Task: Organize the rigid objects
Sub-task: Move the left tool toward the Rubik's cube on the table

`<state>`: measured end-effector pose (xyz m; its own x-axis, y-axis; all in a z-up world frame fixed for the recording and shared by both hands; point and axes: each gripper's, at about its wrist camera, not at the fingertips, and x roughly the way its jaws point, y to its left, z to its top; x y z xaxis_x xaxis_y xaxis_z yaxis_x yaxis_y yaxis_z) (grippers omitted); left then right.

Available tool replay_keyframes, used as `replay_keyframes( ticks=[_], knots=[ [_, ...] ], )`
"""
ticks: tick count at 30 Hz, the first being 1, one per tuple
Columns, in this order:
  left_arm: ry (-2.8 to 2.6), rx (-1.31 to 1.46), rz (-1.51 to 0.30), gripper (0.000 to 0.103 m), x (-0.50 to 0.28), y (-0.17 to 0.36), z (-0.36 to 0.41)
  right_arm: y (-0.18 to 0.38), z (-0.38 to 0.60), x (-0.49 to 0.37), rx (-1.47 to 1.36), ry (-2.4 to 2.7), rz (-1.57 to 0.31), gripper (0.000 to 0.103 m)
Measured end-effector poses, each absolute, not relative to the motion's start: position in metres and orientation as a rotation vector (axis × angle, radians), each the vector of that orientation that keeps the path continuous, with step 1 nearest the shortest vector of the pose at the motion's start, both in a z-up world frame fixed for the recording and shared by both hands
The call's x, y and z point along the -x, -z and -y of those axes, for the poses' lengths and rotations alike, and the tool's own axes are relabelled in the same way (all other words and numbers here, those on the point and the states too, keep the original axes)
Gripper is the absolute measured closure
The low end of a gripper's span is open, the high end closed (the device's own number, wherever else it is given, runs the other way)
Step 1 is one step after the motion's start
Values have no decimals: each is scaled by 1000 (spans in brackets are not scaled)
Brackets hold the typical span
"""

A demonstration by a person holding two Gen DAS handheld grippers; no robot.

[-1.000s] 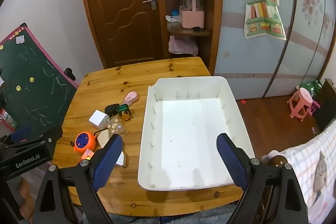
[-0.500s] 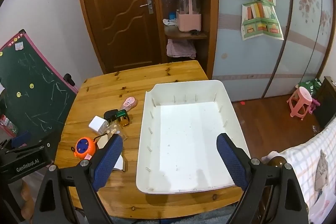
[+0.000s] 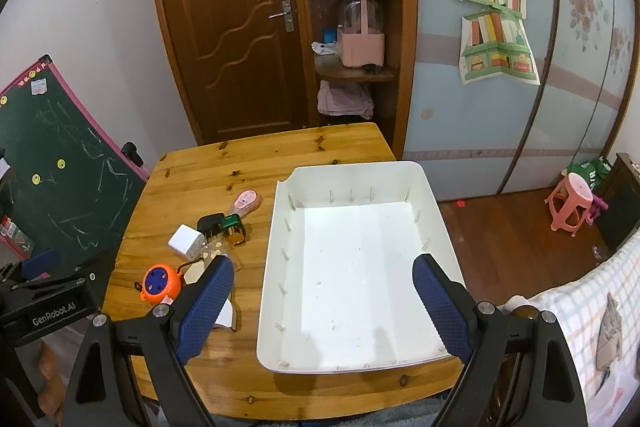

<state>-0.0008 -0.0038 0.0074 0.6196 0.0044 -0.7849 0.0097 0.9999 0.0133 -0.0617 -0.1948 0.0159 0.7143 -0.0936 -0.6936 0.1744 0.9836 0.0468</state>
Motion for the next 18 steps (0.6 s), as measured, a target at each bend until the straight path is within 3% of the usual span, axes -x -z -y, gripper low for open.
replay_keyframes(
  ticks=[18],
  knots=[
    [4,13,-901,1,1,-8,-7,-6,199,60,-94,178,-797,11]
  ],
)
